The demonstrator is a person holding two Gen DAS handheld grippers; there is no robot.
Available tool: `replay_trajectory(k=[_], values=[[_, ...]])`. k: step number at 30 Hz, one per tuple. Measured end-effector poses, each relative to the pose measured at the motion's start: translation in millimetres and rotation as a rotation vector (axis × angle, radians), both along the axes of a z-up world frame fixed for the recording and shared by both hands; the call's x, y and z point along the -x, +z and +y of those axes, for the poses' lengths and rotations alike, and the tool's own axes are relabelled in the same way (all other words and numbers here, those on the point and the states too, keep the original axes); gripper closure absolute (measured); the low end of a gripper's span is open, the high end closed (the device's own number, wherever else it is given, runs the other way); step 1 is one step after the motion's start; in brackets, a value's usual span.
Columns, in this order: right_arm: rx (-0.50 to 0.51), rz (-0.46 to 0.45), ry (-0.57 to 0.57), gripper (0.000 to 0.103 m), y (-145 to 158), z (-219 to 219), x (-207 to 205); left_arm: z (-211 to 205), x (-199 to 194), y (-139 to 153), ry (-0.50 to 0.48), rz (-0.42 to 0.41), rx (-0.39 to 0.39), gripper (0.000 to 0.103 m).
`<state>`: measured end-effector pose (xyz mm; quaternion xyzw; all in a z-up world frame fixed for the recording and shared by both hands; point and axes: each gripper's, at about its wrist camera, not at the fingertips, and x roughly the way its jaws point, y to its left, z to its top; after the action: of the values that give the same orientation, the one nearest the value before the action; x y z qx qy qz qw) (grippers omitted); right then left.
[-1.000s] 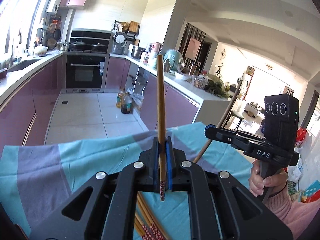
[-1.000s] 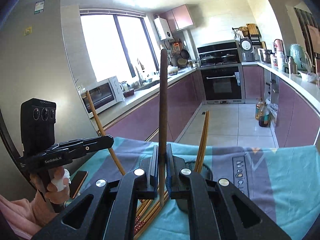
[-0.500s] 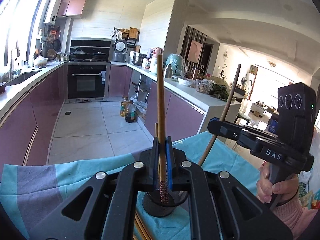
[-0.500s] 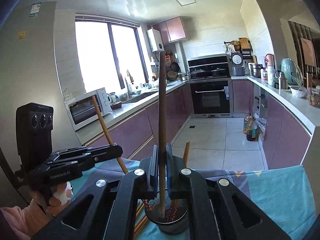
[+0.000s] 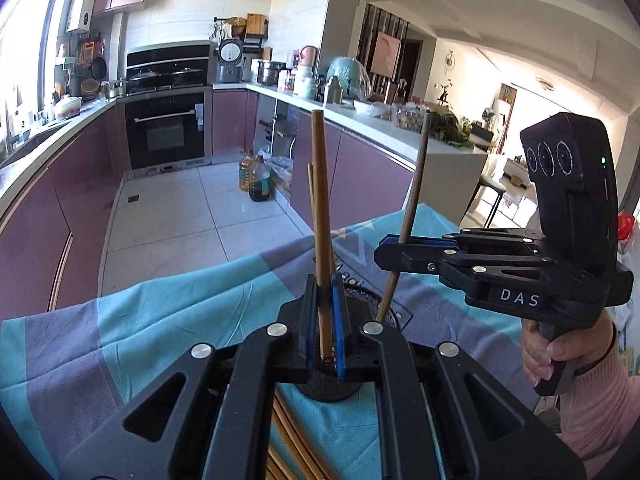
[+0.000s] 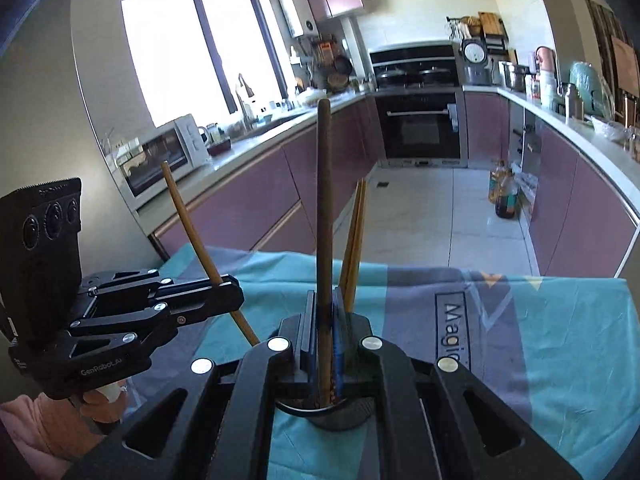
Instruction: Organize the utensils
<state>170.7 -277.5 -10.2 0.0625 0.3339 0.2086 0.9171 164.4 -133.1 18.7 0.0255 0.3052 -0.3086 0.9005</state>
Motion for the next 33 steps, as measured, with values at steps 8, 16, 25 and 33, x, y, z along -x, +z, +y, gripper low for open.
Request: replay_trajectory(k=[8,16,25,33], values=[[-0.003,0.057,-0.024,0.097,-20.9,-2.9,-19.2,-4.2,-22.4,-18.1,0.006,0.056,-0.019,0.095],[-0.018,0.087,-0.031,0.094,-35.7,3.8,-34.7,-10.2,-37.5,-22.4,0.025,0.081,-0.034,0.095],[-0.041,0.081,-0.008,0.094,-37.6,6.6,-39.5,0.8,-44.3,-27.6,0.048,0.096,-0.026,0.095],[-0.054,0.031,-0.019,0.087,-26.4,-1.2,-21.5,23.9,-29.0,-17.3,0.100,0.043,0.009,0.090]])
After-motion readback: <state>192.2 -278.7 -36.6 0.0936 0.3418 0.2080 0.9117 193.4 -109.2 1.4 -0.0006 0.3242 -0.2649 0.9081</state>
